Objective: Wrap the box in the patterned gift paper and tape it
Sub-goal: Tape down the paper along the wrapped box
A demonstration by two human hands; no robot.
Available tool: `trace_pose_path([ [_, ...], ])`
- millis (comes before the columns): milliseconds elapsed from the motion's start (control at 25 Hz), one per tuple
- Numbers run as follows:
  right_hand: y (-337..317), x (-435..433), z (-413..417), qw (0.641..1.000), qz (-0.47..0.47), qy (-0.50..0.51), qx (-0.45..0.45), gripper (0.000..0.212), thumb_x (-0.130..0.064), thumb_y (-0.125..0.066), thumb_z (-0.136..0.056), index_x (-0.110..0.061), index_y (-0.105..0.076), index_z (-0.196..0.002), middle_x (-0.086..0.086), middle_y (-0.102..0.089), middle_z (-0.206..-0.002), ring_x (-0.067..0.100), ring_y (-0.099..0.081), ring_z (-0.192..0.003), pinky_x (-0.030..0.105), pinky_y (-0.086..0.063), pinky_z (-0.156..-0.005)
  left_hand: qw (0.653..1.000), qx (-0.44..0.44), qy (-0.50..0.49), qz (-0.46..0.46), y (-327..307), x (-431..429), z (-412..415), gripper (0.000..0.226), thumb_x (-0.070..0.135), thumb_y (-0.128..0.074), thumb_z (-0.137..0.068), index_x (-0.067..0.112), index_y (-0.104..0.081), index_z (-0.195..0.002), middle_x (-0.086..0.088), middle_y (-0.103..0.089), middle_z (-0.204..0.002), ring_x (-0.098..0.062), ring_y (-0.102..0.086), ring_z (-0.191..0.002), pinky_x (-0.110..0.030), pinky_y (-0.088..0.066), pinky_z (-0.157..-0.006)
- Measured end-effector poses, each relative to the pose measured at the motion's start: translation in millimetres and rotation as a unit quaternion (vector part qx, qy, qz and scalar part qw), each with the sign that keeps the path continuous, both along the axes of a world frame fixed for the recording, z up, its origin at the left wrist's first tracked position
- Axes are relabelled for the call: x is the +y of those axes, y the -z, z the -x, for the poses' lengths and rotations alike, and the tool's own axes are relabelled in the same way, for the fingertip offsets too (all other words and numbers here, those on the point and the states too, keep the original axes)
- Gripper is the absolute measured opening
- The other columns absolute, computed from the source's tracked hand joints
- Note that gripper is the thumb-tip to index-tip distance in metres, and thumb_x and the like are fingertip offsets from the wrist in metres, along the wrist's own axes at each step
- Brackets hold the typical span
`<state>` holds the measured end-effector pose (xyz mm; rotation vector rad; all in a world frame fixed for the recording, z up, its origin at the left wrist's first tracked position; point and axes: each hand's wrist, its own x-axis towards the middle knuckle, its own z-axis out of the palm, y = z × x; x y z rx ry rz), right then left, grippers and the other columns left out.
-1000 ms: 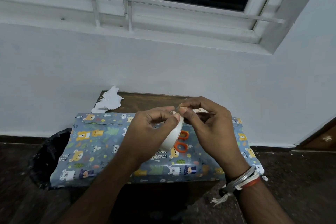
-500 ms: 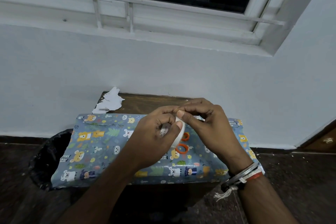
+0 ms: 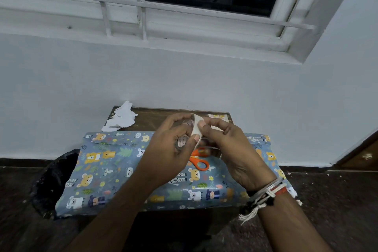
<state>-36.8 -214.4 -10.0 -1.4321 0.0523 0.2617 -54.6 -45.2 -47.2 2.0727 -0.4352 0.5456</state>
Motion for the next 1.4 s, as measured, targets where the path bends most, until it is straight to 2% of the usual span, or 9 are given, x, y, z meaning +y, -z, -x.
trace_pose_path([
  [120,1,4,-4,1.000,-0.011,0.000,-0.028,0.024,-0.014,-0.075,-0.091,-0.010,-0.072,-0.115,0.008,-0.080,-0.093,0.013,-0.073,-0.078,0.022,-0.056,-0.063,0.999,-0.016,-0.026,-0.013,9,5,-8,0.012,0.033,-0.068,-0.094,0.021,-0.072,-0.094,0.007,-0.060,-0.131,-0.004,-0.057,-0.123,-0.025,-0.046,-0.101],
  [240,4,-5,-32,0.988,0.078,0.075,-0.113,0.016,-0.007,-0.074,-0.092,-0.011,-0.076,-0.107,0.003,-0.080,-0.086,0.007,-0.073,-0.073,0.016,-0.053,-0.065,0.997,0.010,-0.070,-0.016,18,11,-12,0.028,0.044,-0.070,-0.093,0.031,-0.067,-0.118,0.020,-0.062,-0.123,0.002,-0.056,-0.119,-0.035,-0.053,-0.093],
  [400,28,-30,-93,0.823,0.520,0.086,-0.211,0.018,-0.017,-0.073,-0.089,-0.021,-0.081,-0.104,0.000,-0.079,-0.097,0.019,-0.073,-0.094,0.027,-0.054,-0.082,0.993,0.005,-0.107,-0.050,25,22,-17,0.036,0.058,-0.059,-0.089,0.032,-0.069,-0.113,0.018,-0.061,-0.115,0.001,-0.058,-0.111,-0.037,-0.052,-0.092],
  [520,48,-30,-119,0.771,0.611,0.035,-0.176,0.022,-0.018,-0.071,-0.090,-0.018,-0.079,-0.110,0.009,-0.077,-0.110,0.031,-0.067,-0.107,0.035,-0.053,-0.089,0.992,0.007,-0.111,-0.062,27,26,-20,0.037,0.059,-0.057,-0.089,0.032,-0.071,-0.109,0.015,-0.062,-0.113,0.001,-0.058,-0.108,-0.032,-0.051,-0.091],
  [760,30,-16,-107,0.767,0.598,0.024,-0.232,0.019,-0.032,-0.071,-0.094,-0.021,-0.080,-0.107,0.006,-0.078,-0.102,0.027,-0.069,-0.099,0.031,-0.052,-0.082,0.989,0.042,-0.120,-0.073,24,26,-18,0.033,0.056,-0.055,-0.089,0.033,-0.072,-0.106,0.015,-0.060,-0.115,0.000,-0.056,-0.109,-0.031,-0.050,-0.090],
  [880,3,-16,-56,0.795,0.507,-0.191,-0.274,0.032,-0.054,-0.079,-0.082,-0.031,-0.079,-0.105,-0.012,-0.075,-0.099,0.005,-0.067,-0.092,0.024,-0.053,-0.080,0.990,0.057,-0.111,-0.064,22,28,-17,0.017,0.042,-0.063,-0.096,0.033,-0.071,-0.107,0.017,-0.058,-0.114,0.003,-0.054,-0.107,-0.033,-0.050,-0.092],
  [1000,-6,-21,-21,0.721,0.536,-0.341,-0.278,0.057,-0.052,-0.087,-0.074,-0.036,-0.070,-0.126,-0.019,-0.068,-0.122,0.000,-0.061,-0.105,0.018,-0.049,-0.092,0.989,0.085,-0.100,-0.066,17,27,-13,0.016,0.041,-0.062,-0.097,0.035,-0.070,-0.109,0.017,-0.056,-0.118,0.002,-0.053,-0.111,-0.032,-0.048,-0.095],
  [1280,3,-42,-39,0.828,0.472,-0.080,-0.294,0.027,-0.032,-0.086,-0.078,-0.037,-0.075,-0.103,-0.024,-0.070,-0.093,-0.003,-0.065,-0.086,0.022,-0.051,-0.081,0.990,0.093,-0.107,-0.023,16,28,-11,0.024,0.044,-0.047,-0.103,0.033,-0.066,-0.113,0.019,-0.058,-0.115,0.000,-0.057,-0.106,-0.035,-0.051,-0.093],
  [1400,19,-43,-79,0.805,0.560,0.011,-0.196,0.027,-0.039,-0.081,-0.078,-0.027,-0.078,-0.102,-0.008,-0.074,-0.095,0.014,-0.067,-0.092,0.028,-0.051,-0.083,0.992,0.052,-0.106,-0.053,20,23,-12,0.027,0.043,-0.045,-0.105,0.028,-0.067,-0.111,0.017,-0.059,-0.113,-0.001,-0.057,-0.106,-0.036,-0.052,-0.090],
])
